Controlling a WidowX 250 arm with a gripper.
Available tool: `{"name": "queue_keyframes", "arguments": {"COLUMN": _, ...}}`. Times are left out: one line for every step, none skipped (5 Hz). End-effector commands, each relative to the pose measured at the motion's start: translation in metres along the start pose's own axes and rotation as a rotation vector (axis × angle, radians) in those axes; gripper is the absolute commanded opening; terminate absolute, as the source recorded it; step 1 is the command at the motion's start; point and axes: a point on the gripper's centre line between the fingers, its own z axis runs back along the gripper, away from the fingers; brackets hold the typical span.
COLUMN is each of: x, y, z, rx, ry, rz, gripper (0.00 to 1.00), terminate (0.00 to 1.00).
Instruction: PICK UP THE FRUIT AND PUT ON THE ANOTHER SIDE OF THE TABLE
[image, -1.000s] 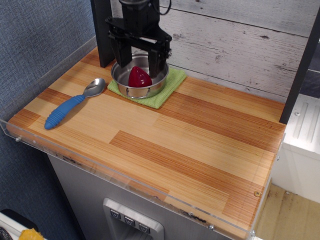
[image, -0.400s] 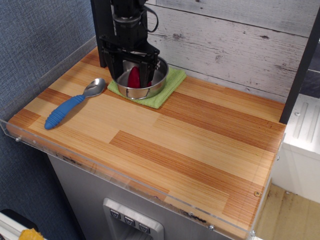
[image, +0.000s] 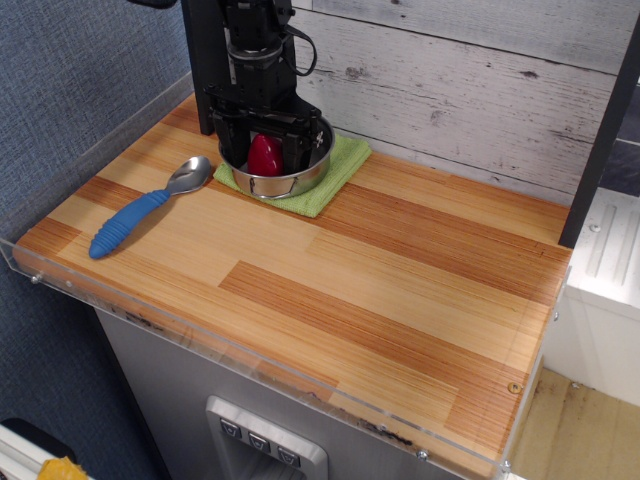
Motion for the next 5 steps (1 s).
{"name": "queue_keyframes", "arguments": {"x": 0.001, "y": -0.009, "z": 0.037, "rx": 0.009, "ry": -0.105, "rz": 0.013, "gripper": 0.0, "terminate": 0.0}}
{"name": "queue_keyframes", "arguments": {"x": -0.004, "y": -0.008, "z": 0.084, "rx": 0.022, "ry": -0.18, "rz": 0.008, "gripper": 0.0, "terminate": 0.0}}
{"name": "queue_keyframes", "arguments": {"x": -0.012, "y": -0.038, "z": 0.121, "rx": 0.041, "ry": -0.188, "rz": -0.028, "gripper": 0.0, "terminate": 0.0}}
{"name": "queue_keyframes", "arguments": {"x": -0.02, "y": -0.081, "z": 0.111, "rx": -0.073, "ry": -0.169, "rz": -0.111, "gripper": 0.0, "terminate": 0.0}}
{"name": "queue_keyframes", "arguments": {"x": -0.031, "y": -0.13, "z": 0.089, "rx": -0.154, "ry": -0.123, "rz": -0.118, "gripper": 0.0, "terminate": 0.0}}
